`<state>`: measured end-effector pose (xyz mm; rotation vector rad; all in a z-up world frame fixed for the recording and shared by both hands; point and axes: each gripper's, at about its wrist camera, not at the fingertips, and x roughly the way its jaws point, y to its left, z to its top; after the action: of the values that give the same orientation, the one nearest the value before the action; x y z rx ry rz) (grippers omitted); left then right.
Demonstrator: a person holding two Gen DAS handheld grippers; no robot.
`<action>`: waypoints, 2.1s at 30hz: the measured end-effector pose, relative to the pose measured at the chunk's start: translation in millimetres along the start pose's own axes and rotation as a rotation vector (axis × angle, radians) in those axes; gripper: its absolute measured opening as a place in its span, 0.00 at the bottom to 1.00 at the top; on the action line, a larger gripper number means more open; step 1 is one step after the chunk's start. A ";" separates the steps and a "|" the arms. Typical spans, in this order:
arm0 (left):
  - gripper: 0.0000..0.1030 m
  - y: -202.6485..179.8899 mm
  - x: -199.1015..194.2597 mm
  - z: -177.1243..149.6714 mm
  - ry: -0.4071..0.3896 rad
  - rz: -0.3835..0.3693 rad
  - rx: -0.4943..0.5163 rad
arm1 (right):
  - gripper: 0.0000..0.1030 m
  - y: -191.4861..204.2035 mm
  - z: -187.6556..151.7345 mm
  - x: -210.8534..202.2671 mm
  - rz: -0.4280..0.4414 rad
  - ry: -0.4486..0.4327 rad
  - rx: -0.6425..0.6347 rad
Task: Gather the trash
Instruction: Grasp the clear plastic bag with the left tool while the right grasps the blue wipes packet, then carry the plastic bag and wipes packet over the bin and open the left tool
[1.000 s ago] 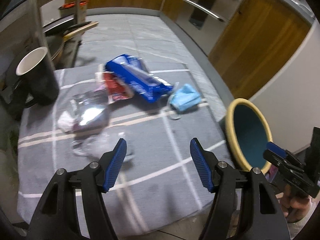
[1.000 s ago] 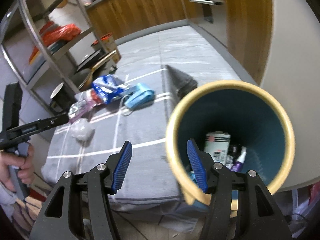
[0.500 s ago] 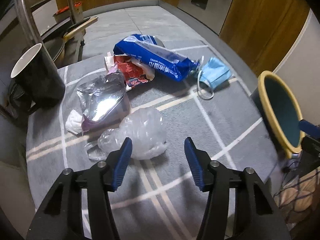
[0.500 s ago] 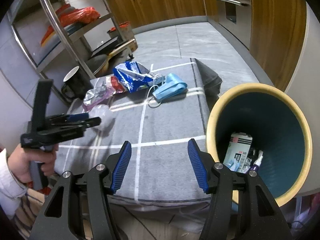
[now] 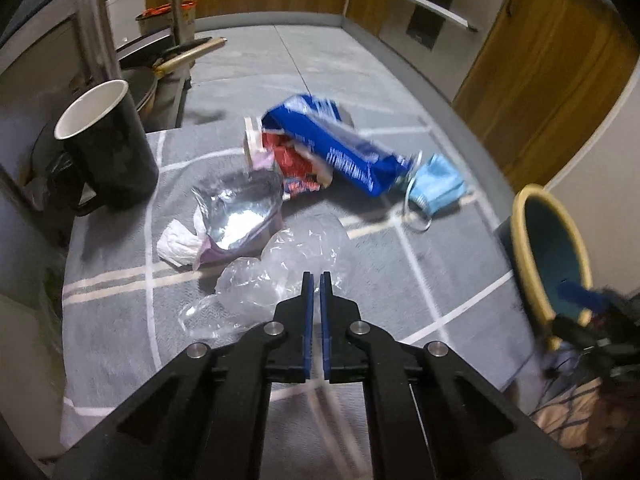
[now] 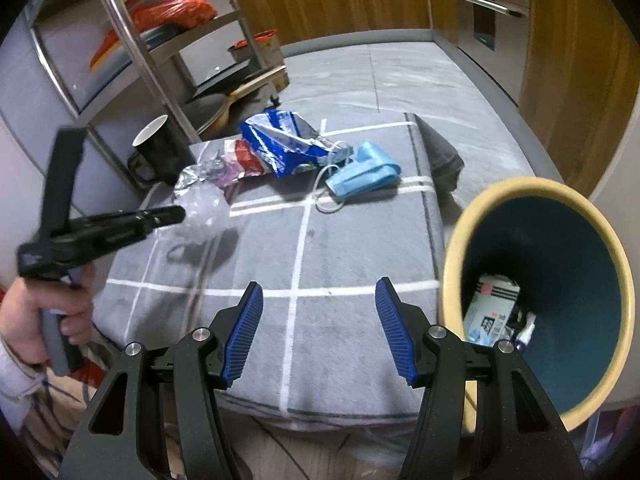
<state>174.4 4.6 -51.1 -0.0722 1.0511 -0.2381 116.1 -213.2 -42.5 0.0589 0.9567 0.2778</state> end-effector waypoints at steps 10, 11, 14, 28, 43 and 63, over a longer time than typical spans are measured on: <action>0.02 4.7 -55.0 23.5 -0.134 -0.090 -0.105 | 0.58 32.0 63.6 47.4 -0.030 0.024 -0.222; 0.02 6.3 -59.7 25.8 -0.147 -0.097 -0.118 | 0.58 33.6 73.9 54.7 -0.030 0.029 -0.240; 0.02 12.3 -68.8 30.0 -0.171 -0.116 -0.150 | 0.58 38.0 99.6 75.9 -0.013 0.051 -0.281; 0.02 40.4 -83.6 42.0 -0.219 -0.153 -0.264 | 0.67 83.4 136.8 193.7 -0.088 0.213 -0.606; 0.02 35.1 -76.5 42.2 -0.209 -0.143 -0.249 | 0.41 84.2 120.7 164.9 -0.053 0.160 -0.624; 0.02 17.3 -81.5 38.4 -0.221 -0.136 -0.222 | 0.41 57.9 119.1 6.8 0.246 -0.081 -0.282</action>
<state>171.9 38.0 34.3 -0.3639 0.8502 -0.2302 204.6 -147.1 30.9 -0.0715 0.8218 0.6302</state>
